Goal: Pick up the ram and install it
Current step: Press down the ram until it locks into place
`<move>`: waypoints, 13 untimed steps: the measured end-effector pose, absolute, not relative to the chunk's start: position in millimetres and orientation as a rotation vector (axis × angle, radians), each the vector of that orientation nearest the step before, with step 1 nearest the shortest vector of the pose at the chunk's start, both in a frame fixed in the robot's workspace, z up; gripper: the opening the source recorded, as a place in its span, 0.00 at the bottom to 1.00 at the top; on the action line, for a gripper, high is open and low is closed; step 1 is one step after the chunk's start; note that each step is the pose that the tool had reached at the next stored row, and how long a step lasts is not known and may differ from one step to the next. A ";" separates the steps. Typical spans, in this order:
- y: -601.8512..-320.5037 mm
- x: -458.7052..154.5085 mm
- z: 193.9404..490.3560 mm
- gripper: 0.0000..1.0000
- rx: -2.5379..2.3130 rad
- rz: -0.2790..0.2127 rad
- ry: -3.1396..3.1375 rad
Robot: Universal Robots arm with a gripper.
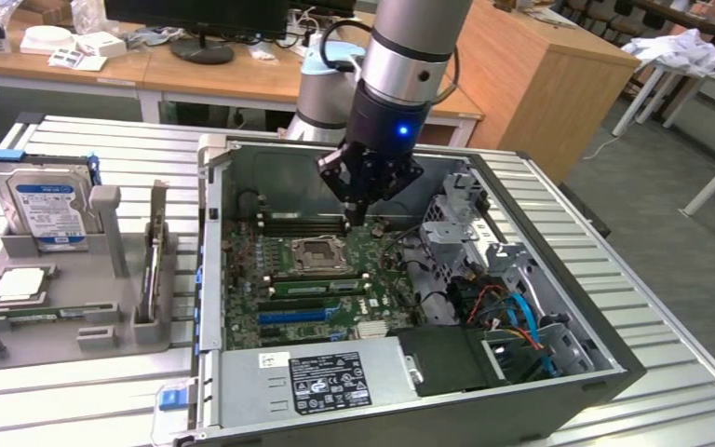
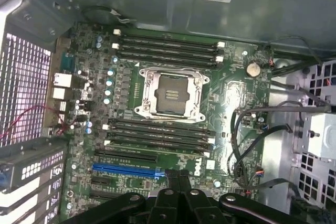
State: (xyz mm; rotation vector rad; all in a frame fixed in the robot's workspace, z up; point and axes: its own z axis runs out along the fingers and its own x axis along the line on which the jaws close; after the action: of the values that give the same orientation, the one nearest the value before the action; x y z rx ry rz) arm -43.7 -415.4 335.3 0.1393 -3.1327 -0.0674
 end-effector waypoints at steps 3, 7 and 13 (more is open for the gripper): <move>-415.4 -43.7 335.4 0.11 0.115 -0.067 -3.134; -415.4 -43.8 335.4 0.11 0.082 -0.067 -3.134; -415.4 -44.4 335.3 0.11 0.055 -0.068 -3.135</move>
State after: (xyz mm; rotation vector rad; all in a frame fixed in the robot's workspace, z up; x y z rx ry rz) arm -44.4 -415.4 335.3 0.0552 -3.1353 -0.0676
